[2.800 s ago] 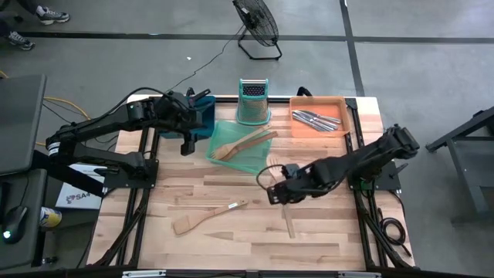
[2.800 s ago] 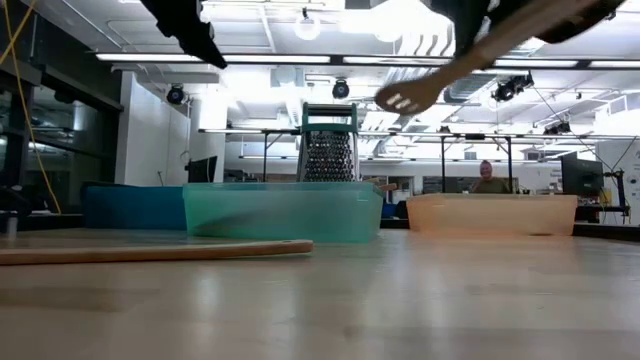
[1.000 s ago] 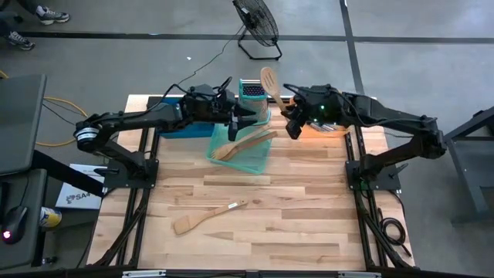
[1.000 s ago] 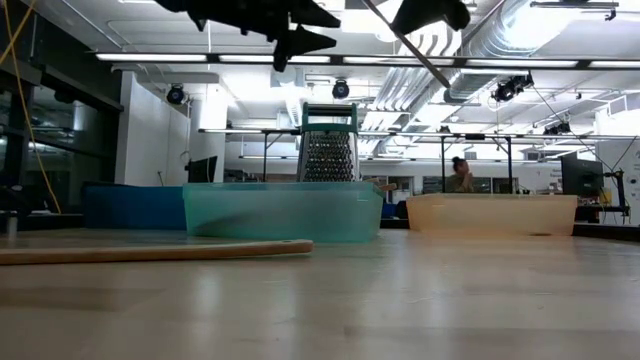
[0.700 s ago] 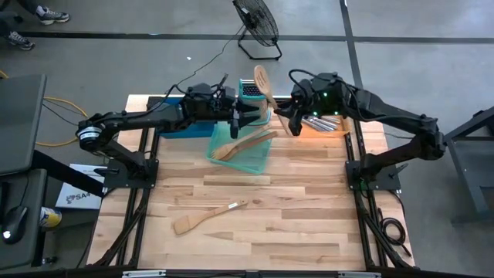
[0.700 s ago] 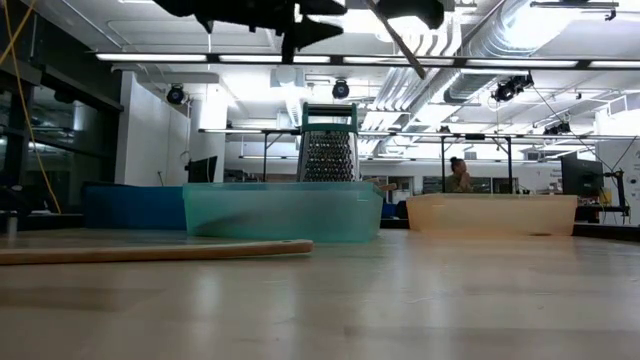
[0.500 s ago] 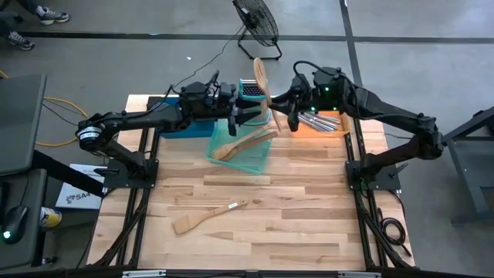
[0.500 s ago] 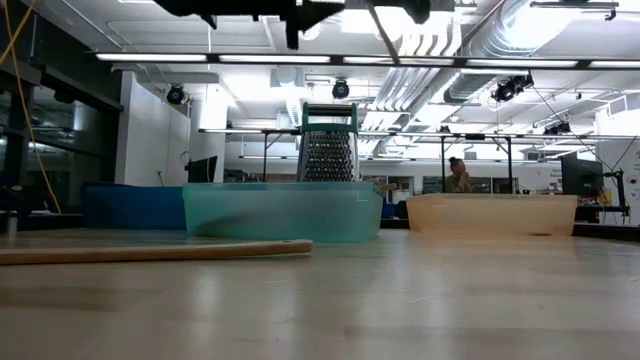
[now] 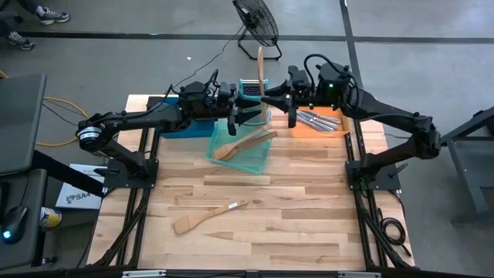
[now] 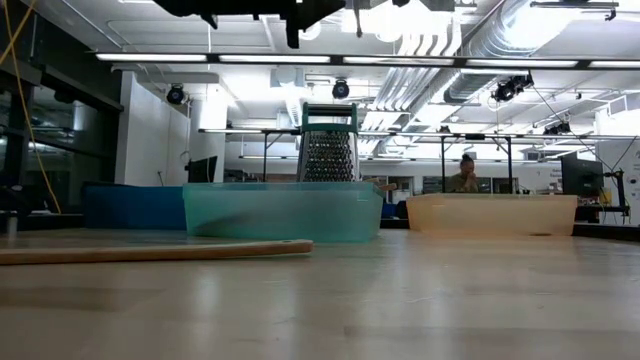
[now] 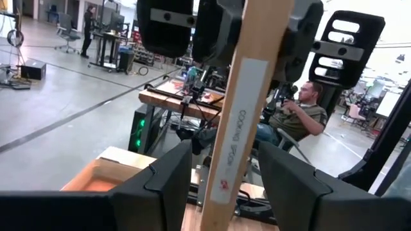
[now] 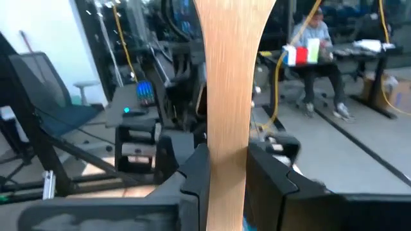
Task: Pick & Place Kitchen Items
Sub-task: Put the wooden spoon into the green bin
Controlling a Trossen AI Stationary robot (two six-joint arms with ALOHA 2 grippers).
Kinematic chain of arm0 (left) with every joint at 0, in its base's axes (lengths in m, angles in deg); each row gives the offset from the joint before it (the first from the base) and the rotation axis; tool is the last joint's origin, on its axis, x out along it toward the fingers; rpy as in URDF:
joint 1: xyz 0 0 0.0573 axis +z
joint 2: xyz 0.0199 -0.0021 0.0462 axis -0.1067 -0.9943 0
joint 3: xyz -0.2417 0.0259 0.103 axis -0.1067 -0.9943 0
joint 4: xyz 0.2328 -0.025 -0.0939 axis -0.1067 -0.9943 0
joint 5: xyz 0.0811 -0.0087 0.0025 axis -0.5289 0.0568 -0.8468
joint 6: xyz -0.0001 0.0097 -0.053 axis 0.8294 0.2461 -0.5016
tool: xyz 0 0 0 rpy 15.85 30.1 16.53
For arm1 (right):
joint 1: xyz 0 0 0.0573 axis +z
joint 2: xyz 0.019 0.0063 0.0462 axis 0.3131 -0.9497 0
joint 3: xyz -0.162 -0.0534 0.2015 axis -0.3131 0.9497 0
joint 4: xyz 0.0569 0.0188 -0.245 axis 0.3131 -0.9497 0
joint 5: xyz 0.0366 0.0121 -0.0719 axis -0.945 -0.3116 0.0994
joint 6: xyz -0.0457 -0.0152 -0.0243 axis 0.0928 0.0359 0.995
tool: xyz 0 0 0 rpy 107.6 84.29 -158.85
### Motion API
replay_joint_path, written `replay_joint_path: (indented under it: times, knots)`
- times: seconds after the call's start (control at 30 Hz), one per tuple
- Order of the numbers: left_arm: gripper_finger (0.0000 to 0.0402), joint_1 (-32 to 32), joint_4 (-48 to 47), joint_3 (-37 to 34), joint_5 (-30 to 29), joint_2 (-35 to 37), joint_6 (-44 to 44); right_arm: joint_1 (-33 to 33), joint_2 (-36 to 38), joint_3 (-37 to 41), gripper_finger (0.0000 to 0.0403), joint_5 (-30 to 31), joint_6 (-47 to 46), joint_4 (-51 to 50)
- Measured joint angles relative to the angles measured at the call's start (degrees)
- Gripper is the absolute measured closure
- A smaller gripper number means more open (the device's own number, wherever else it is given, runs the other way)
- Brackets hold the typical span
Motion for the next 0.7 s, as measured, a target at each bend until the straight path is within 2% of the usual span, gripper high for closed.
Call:
replay_joint_path:
  times: [0.2, 0.47, 0.7]
  knots:
    - [0.0225, 0.0, -0.5, 0.0, 0.2, 0.0, -0.1, -0.1, -3.0, 0.0, 0.0335, -2.5, -0.2, 5.5]
    - [0.0225, 0.0, -1.3, 0.0, 3.8, 0.0, -0.1, -0.7, -3.9, 0.0, 0.0335, -3.8, -0.5, 7.7]
    - [0.0225, 0.0, -2.2, 0.0, 4.2, 0.0, 0.7, -1.4, -4.2, 0.0, 0.0335, -7.4, -1.5, 7.9]
